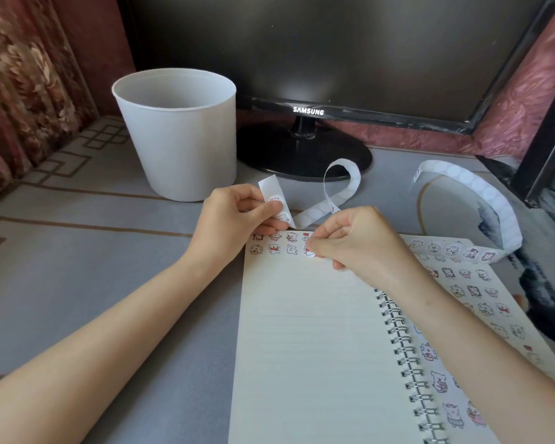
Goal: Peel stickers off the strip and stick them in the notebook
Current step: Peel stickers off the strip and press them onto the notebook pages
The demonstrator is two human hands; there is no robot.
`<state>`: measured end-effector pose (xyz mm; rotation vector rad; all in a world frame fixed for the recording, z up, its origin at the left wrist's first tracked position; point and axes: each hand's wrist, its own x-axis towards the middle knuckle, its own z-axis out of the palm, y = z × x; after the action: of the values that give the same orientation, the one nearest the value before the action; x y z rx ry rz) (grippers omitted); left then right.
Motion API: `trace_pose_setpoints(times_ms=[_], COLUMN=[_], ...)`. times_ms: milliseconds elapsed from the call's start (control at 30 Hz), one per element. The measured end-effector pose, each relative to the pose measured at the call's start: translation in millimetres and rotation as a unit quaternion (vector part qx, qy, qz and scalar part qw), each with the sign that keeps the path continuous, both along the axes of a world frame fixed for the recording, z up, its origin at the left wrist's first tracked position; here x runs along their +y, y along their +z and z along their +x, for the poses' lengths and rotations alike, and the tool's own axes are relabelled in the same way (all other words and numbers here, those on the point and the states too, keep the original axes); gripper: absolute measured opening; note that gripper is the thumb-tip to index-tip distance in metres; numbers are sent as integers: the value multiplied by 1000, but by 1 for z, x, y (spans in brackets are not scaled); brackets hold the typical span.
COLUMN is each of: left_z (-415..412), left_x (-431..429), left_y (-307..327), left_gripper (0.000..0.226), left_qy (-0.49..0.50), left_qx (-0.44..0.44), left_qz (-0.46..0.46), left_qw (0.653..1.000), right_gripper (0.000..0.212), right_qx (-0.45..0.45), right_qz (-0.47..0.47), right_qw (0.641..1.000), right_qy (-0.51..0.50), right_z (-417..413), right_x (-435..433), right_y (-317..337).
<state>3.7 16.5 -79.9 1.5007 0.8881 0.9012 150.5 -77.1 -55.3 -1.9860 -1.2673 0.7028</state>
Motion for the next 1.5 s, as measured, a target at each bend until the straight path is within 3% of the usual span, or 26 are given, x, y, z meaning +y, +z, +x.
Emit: trace_pose_setpoints(times_ms=[400,567,800,1033,1200,1367,1500], left_z=[0,0,1,1,1,0,2], left_x=[1,2,1,-1,-3,-5,-10], left_y=[-3,-3,-2,-1,1,4,9], left_gripper=[21,22,21,23,20,18,12], left_qy=[2,3,9,7,5,13,8], left_qx=[6,8,10,13,8,10,-25], left_qz=[3,2,6,10,14,46,53], left_qw=[1000,1000,1000,1000,1000,999,998], right_gripper=[17,4,18,9,19,9,5], right_qx=[-32,-8,-27,-53,-7,-17,49], right_qz=[2,20,43,42,29,31,110], right_qw=[999,1000,999,997,999,999,992], right_qy=[18,14,14,27,27,34,25], right_z=[7,12,7,9,9,10,7], right_x=[1,2,4,2,1,-1,-3], right_y=[-2,-6,-9,-9,-6,-8,-5])
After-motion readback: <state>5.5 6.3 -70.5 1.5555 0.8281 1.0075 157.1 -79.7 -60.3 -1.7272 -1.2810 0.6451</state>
